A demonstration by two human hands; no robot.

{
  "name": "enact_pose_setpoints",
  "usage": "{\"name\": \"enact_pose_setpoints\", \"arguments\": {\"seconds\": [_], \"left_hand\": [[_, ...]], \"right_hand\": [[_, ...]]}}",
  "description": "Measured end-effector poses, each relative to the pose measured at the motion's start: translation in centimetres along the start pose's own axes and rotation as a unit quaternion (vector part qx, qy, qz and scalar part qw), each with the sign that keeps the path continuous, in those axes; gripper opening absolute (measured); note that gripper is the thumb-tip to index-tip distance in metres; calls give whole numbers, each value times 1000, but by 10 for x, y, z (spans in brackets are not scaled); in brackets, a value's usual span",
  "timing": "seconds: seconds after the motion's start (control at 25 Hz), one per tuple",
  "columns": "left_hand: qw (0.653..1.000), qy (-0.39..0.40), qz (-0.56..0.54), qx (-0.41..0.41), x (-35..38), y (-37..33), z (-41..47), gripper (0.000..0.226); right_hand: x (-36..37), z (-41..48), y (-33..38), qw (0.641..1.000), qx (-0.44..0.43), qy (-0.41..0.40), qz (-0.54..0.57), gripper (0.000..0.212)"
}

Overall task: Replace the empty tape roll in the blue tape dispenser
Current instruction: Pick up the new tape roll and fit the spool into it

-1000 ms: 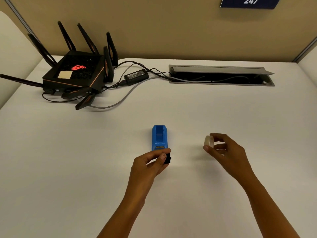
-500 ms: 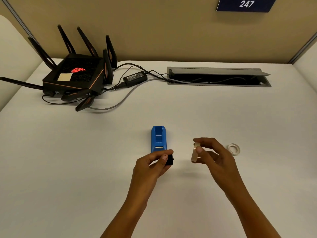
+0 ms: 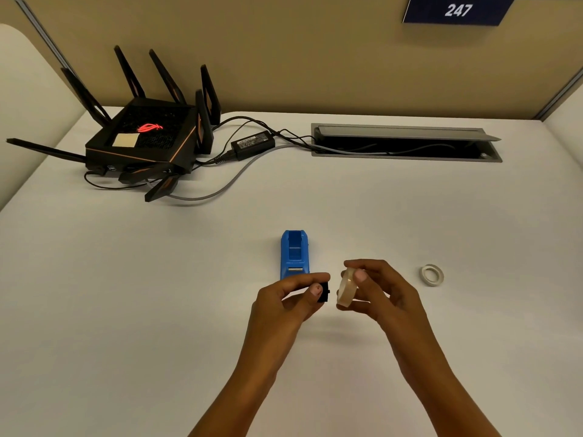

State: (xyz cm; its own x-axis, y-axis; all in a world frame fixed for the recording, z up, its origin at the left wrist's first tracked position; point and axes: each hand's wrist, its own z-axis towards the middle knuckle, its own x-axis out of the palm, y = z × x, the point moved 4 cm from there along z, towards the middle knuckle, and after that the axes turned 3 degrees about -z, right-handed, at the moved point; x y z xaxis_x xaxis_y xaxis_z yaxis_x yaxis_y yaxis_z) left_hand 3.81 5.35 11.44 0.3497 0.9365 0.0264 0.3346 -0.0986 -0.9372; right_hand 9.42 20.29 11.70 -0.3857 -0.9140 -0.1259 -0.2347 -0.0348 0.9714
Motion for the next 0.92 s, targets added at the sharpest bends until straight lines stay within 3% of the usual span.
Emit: {"name": "enact_pose_setpoints", "arguments": {"seconds": [0.6,0.76,0.92], "left_hand": [[1000,1,5,3,0,-3,-3,21],[1000,-9,3,14,-2,-4,-3,24],[999,-15,-24,23,-3,-6,-3,24]], "right_hand": [[1,-9,12,998,28,51,9,50],[-2,-9,9,998,29,31,46,34],[-2,-8,6,993,41,17,105,37]]}}
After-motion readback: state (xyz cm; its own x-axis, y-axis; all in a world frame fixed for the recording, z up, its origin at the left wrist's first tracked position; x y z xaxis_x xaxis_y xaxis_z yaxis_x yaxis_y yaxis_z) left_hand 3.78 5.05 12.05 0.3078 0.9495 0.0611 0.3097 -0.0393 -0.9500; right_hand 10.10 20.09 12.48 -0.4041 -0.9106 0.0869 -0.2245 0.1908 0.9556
